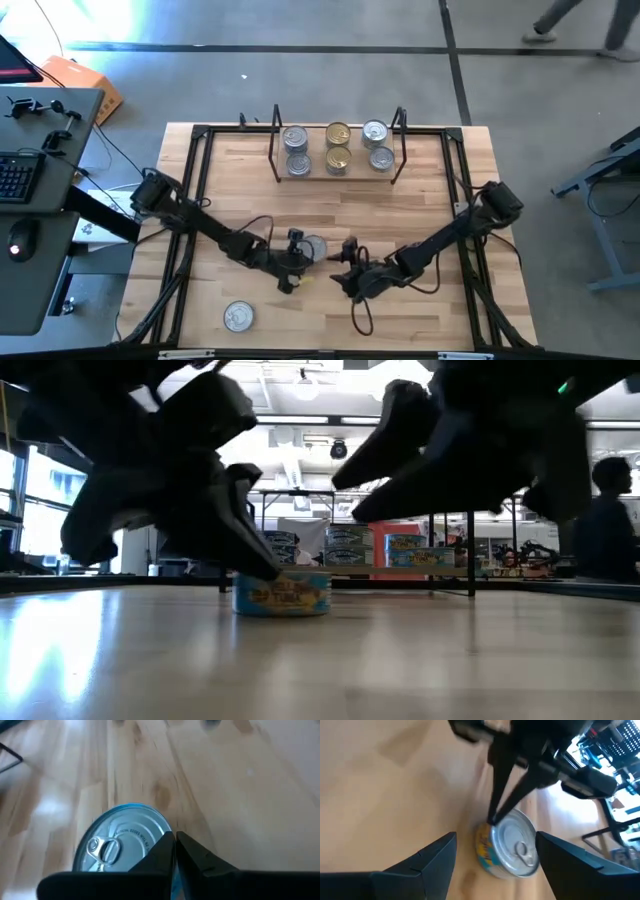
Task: Stack canned seafood by type on shelf
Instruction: Stack the yellow and blue tuna can on top of the yellow and blue tuna can on the shelf
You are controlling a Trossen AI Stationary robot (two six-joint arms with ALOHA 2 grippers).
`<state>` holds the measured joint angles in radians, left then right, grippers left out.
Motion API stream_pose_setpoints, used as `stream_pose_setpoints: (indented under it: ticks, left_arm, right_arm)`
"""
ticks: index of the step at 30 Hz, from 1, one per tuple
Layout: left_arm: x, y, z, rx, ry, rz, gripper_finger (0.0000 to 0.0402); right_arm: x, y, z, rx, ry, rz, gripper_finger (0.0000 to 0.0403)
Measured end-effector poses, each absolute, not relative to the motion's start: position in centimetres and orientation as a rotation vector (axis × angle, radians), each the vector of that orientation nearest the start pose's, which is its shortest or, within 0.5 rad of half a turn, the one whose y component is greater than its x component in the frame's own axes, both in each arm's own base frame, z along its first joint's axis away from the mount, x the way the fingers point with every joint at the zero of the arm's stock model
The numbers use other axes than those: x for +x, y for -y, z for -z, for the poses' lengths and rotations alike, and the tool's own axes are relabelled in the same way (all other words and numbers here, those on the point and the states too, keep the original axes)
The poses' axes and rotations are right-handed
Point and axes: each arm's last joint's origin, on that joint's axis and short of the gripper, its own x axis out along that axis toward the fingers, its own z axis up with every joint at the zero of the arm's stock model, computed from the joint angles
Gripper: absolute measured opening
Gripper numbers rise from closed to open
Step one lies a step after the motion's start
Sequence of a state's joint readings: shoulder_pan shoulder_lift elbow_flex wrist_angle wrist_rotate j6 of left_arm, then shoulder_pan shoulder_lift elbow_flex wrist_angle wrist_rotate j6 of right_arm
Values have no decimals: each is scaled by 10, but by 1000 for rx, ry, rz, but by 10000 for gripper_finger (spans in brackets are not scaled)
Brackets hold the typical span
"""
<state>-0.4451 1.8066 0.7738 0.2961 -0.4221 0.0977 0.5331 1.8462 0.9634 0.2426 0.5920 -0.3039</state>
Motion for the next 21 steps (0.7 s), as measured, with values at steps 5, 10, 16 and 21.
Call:
stream_pose_setpoints:
  ticks: [5, 10, 16, 21]
  left_arm:
    - [308, 120, -129, 338, -609, 19, 2]
    - [311, 112, -138, 283, -585, -1, 1]
    - [309, 118, -137, 318, -609, 156, 26]
    - [306, 123, -128, 451, -638, 180, 87]
  right_arm:
    - [327, -158, -146, -760, -629, -32, 263]
    - [332, -150, -133, -820, -677, -33, 263]
    - [333, -153, -118, -810, -694, 16, 263]
    - [329, -163, -119, -738, -661, 62, 263]
